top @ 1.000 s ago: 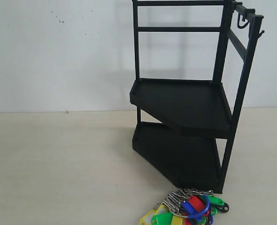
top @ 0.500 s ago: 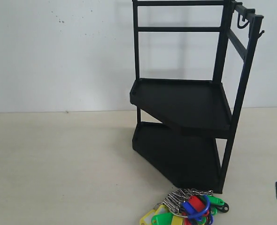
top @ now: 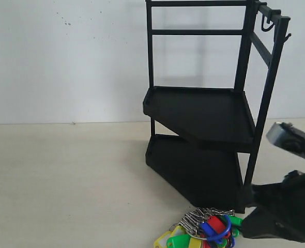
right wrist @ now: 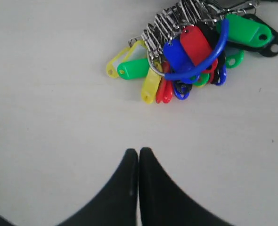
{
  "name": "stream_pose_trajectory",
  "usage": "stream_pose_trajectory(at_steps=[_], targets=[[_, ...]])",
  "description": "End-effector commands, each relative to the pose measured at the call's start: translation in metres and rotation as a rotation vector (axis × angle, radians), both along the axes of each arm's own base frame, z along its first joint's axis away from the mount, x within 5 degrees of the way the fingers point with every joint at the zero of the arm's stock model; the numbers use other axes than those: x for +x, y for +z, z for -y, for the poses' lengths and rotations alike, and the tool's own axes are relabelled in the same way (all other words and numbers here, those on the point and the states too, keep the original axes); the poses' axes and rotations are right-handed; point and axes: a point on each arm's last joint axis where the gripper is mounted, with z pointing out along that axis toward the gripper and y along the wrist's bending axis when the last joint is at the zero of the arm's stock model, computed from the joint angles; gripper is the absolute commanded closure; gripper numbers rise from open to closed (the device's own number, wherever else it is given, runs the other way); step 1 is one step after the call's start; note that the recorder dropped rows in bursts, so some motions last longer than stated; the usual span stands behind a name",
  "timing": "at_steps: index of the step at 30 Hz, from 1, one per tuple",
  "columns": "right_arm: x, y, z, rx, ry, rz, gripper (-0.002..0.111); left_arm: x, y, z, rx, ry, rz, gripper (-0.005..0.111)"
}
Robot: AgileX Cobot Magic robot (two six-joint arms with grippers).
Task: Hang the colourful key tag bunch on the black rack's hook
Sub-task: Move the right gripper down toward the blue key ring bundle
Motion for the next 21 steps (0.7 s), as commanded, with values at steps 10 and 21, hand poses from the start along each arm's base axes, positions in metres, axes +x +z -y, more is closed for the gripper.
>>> stream_pose_trajectory(at_steps=[10, 21], targets=[[0.045, -0.071, -0.021, -0.117, -0.173, -0.045, 0.053, 0.000, 0.001, 0.000, 0.008, 0.000, 0.011, 0.102], [0.052, -0.095, -0.020, -0.139, -0.227, -0.102, 0.072, 0.000, 0.001, 0.000, 0.008, 0.000, 0.011, 0.102]])
